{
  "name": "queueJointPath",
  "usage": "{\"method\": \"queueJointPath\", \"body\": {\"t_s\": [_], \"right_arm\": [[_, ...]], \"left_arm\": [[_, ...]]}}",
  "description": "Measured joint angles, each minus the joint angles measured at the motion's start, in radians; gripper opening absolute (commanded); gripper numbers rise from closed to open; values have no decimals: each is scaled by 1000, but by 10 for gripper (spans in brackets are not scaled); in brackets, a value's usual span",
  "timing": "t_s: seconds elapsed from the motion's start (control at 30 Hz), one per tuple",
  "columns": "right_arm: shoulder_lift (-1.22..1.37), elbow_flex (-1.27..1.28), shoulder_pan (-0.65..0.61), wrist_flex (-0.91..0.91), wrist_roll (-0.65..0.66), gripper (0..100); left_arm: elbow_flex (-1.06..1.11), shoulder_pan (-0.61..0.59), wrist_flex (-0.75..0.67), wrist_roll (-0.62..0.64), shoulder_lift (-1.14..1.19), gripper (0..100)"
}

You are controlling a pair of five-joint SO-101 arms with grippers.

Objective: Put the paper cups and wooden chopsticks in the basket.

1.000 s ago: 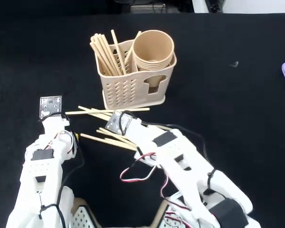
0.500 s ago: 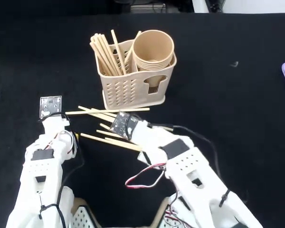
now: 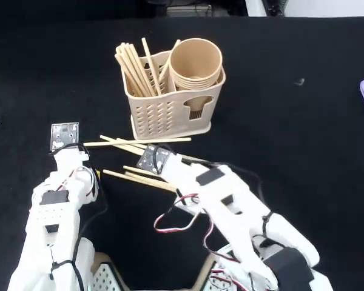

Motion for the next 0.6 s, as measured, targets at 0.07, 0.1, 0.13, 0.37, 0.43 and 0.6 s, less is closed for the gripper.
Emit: {"method": "queueJointPath", "body": {"t_s": [0.07, 0.1, 0.13, 0.37, 0.43, 0.6], "right_arm": [[2, -8, 3, -5, 0, 18], [2, -9, 3, -5, 0, 8], [2, -9, 3, -6, 0, 11], [3, -23, 2, -2, 0, 11], [3, -23, 0, -2, 0, 11], [-98, -23, 0, 52, 0, 11]], "left_arm": [[0, 0, 0, 0, 0, 166], [0, 0, 0, 0, 0, 166], [0, 0, 0, 0, 0, 166], [0, 0, 0, 0, 0, 166], [0, 0, 0, 0, 0, 166], [0, 0, 0, 0, 0, 166]]}}
